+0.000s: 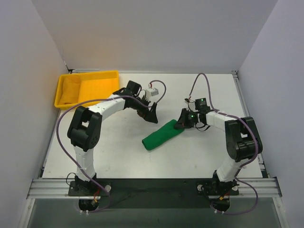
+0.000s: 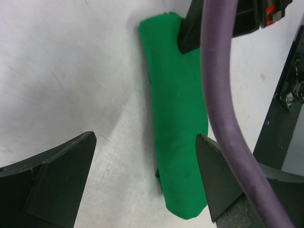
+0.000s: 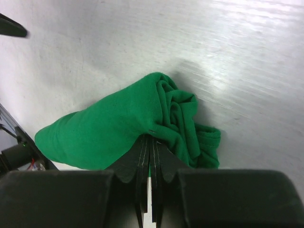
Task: Roll the t-shirts
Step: Roll the T-shirt to the center of the board, then pick up the T-shirt from the center of the board.
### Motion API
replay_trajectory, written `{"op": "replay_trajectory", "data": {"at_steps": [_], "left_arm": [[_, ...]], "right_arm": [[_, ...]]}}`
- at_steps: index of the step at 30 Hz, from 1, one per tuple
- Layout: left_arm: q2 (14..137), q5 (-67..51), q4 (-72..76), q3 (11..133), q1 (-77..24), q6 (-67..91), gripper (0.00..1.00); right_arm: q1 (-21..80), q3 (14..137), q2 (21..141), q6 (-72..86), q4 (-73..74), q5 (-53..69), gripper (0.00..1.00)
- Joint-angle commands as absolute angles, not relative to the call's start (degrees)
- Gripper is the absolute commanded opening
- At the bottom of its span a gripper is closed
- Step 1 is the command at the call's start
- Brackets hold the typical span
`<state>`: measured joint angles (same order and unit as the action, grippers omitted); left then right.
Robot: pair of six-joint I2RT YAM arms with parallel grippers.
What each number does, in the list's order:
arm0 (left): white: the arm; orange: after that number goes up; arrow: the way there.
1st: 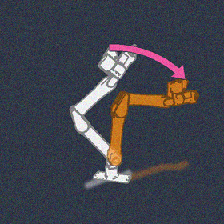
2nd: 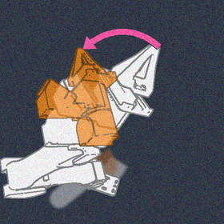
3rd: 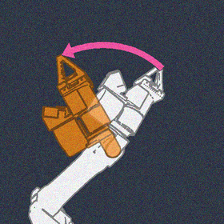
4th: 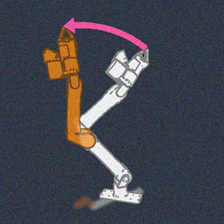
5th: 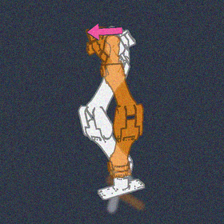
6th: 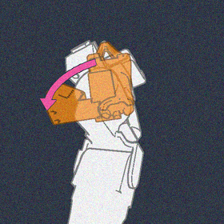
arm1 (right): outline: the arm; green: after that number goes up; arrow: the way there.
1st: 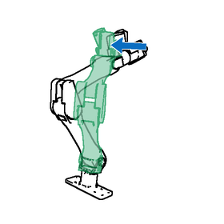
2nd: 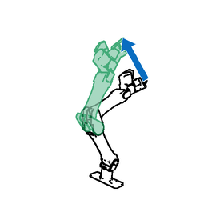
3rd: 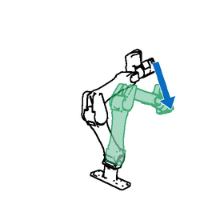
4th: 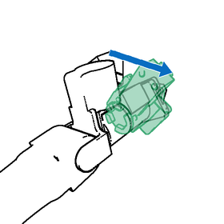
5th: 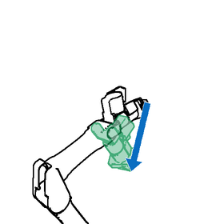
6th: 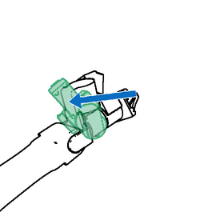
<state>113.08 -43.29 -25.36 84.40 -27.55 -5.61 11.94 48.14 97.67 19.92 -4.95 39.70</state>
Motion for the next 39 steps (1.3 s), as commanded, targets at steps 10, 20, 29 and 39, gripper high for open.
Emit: {"op": "replay_trajectory", "data": {"at_steps": [10,20,29,39], "left_arm": [[115.7,-46.4,-20.6,72.9,-28.8,3.1,0.97],[118.8,-48.8,-12.2,66.4,-29.9,15.9,0.97],[120.6,-44.4,-10.0,60.6,-32.6,20.8,0.97],[124.5,-42.1,-6.4,60.9,-34.2,25.7,0.52]], "right_arm": [[16.3,53.5,103.2,10.4,-1.2,39.2,0.0],[18.5,53.9,103.6,10.3,-2.8,37.5,0.0],[18.7,53.4,104.1,12.7,-5.6,37.5,0.0],[18.9,53.9,104.7,13.8,-6.3,38.1,0.0]]}}
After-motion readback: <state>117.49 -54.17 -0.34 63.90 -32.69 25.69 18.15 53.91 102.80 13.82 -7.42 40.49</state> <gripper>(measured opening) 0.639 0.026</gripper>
